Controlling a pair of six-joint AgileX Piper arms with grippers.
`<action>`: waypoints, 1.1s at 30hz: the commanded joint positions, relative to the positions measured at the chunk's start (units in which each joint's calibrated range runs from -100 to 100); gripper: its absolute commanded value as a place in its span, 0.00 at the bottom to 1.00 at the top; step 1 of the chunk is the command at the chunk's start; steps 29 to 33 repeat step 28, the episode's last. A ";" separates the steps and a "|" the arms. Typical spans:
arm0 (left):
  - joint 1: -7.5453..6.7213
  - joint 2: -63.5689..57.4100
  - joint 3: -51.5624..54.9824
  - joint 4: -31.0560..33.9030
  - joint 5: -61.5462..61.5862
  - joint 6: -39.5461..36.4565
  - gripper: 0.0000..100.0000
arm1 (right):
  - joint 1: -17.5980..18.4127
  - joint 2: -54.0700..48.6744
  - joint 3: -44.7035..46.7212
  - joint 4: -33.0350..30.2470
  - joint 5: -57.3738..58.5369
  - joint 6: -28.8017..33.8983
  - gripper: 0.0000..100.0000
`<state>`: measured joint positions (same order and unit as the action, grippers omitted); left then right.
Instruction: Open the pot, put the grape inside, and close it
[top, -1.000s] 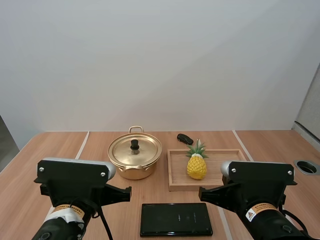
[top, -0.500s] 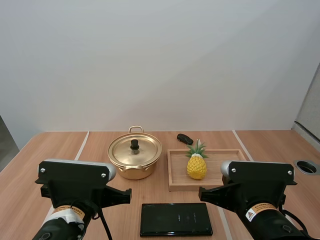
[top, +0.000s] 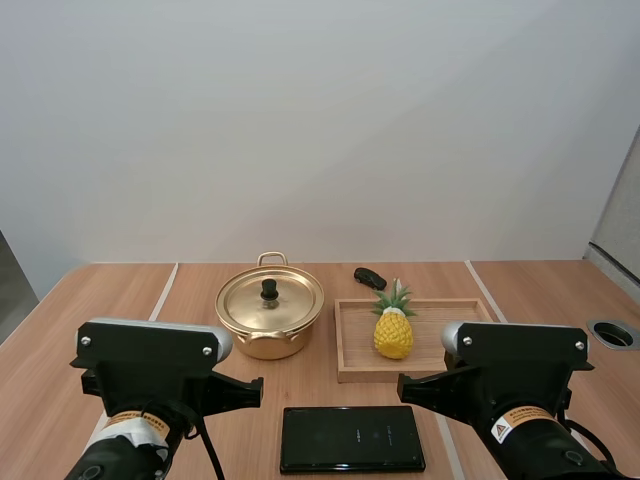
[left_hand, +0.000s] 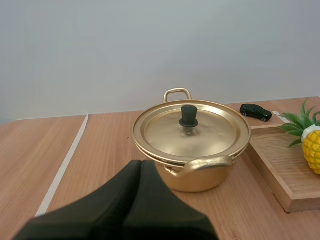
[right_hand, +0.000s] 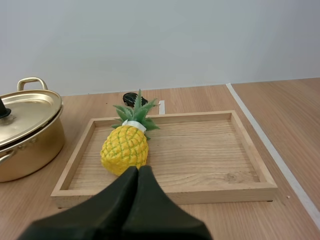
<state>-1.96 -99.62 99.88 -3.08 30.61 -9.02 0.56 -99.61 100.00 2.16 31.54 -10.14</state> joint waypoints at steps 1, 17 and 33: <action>0.13 -0.38 0.12 0.06 -0.95 -0.57 0.00 | 0.09 -0.39 0.00 -0.26 -0.46 0.25 0.00; 0.13 -0.38 0.12 0.06 -1.27 -0.57 0.00 | 0.09 -0.39 0.00 -0.26 -0.46 0.25 0.00; 0.13 -0.38 0.12 0.06 -1.27 -0.57 0.00 | 0.09 -0.39 0.00 -0.26 -0.46 0.25 0.00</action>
